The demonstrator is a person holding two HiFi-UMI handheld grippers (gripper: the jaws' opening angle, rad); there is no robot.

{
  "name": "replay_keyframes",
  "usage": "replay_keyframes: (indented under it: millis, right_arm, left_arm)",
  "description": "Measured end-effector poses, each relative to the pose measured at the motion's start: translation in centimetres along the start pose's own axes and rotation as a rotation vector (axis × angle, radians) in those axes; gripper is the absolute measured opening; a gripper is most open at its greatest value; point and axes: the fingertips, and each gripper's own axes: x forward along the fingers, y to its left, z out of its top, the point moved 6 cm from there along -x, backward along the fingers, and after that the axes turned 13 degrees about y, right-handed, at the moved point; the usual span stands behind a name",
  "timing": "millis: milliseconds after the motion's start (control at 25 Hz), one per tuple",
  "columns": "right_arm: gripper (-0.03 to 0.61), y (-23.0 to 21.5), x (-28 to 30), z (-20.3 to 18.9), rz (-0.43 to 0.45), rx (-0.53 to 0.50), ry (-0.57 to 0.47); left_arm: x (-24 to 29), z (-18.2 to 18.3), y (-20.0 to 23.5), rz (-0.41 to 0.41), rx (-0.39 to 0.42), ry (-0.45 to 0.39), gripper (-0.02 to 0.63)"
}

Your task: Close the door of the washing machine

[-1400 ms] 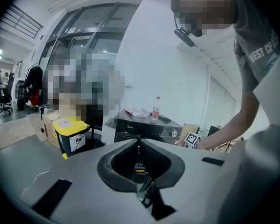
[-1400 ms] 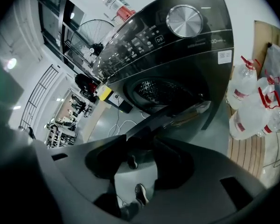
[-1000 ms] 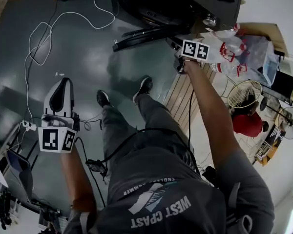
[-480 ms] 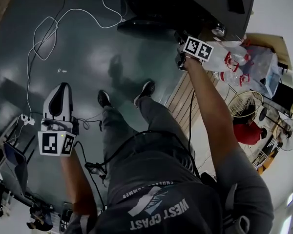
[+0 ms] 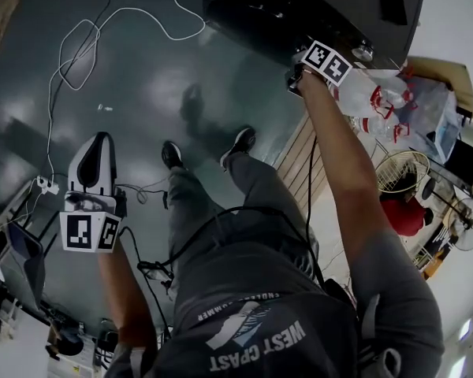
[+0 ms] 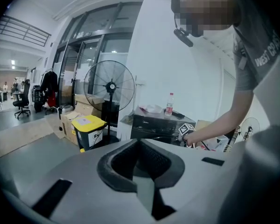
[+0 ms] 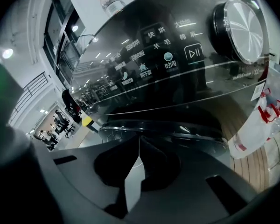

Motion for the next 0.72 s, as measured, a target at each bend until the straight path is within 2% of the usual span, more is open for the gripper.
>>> replay_keyframes:
  millis: [120,200,520,720]
  right_arm:
    - [0.029,-0.1,0.4,0.2,-0.010,0.116,-0.018]
    - [0.029,0.0,0.4,0.2,-0.037,0.149,-0.040]
    - [0.029,0.1,0.6,0.2,-0.084,0.143,-0.061]
    - [0.029,-0.5,1.1,0.5,-0.034,0.155,-0.007]
  left_arm:
    - [-0.1,0.0,0.0,0.005,0.002,0.001,0.029]
    - [-0.2,0.3,0.0,0.007,0.003,-0.003,0.029]
    - [-1.0,0.8,0.4,0.016,0.024,-0.006,0.029]
    - [-2.2,1.0,0.4,0.044,0.047,-0.013,0.029]
